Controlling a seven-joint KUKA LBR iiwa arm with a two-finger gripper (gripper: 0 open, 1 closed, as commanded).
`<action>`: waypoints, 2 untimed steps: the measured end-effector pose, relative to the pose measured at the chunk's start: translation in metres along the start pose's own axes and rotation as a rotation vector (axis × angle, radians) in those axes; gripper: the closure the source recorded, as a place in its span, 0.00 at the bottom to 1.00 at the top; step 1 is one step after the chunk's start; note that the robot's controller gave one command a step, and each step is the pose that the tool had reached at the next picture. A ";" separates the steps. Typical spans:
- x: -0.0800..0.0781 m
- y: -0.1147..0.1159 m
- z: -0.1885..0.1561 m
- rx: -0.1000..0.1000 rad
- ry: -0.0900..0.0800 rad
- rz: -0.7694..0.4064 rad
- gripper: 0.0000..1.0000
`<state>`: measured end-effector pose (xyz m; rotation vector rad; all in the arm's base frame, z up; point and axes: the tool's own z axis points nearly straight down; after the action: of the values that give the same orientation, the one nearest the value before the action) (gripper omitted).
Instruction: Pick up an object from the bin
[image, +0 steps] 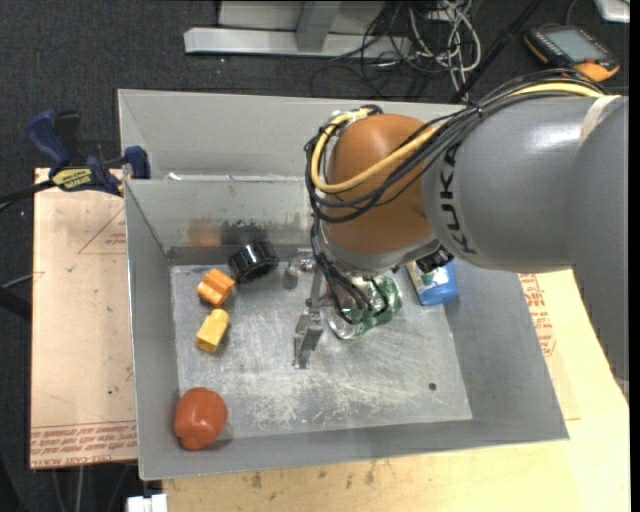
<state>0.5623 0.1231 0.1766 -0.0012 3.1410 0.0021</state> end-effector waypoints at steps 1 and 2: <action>-0.001 -0.005 0.001 -0.001 0.000 -0.071 0.00; -0.007 -0.026 0.043 0.000 -0.010 -0.225 0.00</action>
Offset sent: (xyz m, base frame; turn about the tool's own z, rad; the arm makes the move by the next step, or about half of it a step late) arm 0.0081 -0.0485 -0.1066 -0.1222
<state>0.5695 0.0968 0.1338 -0.3521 3.1114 0.0024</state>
